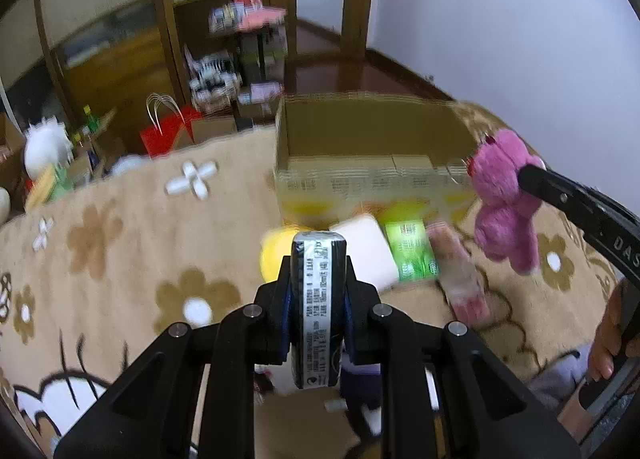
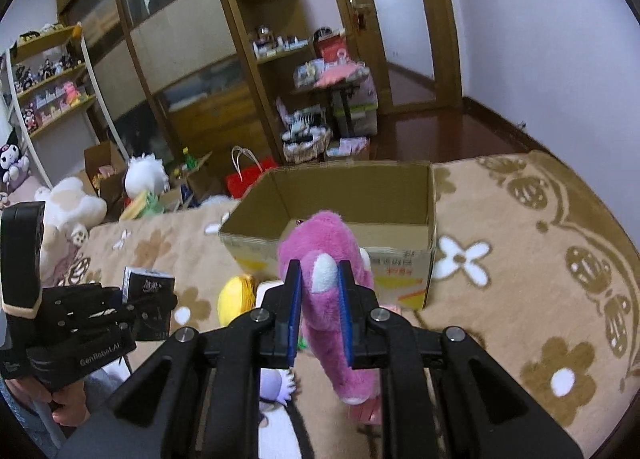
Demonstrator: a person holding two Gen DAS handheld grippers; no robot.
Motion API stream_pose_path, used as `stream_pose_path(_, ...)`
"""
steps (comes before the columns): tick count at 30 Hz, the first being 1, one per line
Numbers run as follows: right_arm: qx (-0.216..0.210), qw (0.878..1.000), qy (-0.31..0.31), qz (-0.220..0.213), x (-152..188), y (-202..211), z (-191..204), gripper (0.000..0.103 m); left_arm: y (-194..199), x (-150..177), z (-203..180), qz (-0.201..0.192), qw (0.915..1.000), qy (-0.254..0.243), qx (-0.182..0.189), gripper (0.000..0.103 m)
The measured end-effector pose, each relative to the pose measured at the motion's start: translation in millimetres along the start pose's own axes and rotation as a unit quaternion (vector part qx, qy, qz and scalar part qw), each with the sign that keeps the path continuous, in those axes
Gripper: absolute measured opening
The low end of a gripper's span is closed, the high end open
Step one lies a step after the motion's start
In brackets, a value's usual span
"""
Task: Organize soft objects
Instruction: 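Carry black pack with left tool into the box while right tool drops the pink bear in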
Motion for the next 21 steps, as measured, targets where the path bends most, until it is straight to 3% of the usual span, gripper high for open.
stream_pose_path(14,0.003,0.998,0.018,-0.067,-36.6,9.2,1.6,0.017,0.3,-68.2,-11.9,-0.092,0.9954,-0.018,-0.019,0.019)
stream_pose_path(21,0.006,0.996,0.018,-0.090,-45.8,8.8,-7.7,0.017,-4.6,-101.9,-18.4,-0.143,0.9885,-0.040,-0.028,0.019)
Point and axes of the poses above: each gripper's, at about its wrist camera, not at the fingertips, and y roughly against the way its jaws point, z to its left, x to its underside, the point moved 6 cm from there along -y, roughly the way its jaws point, and after that the axes turned 1 degree about -x, right-handed, at the moved point
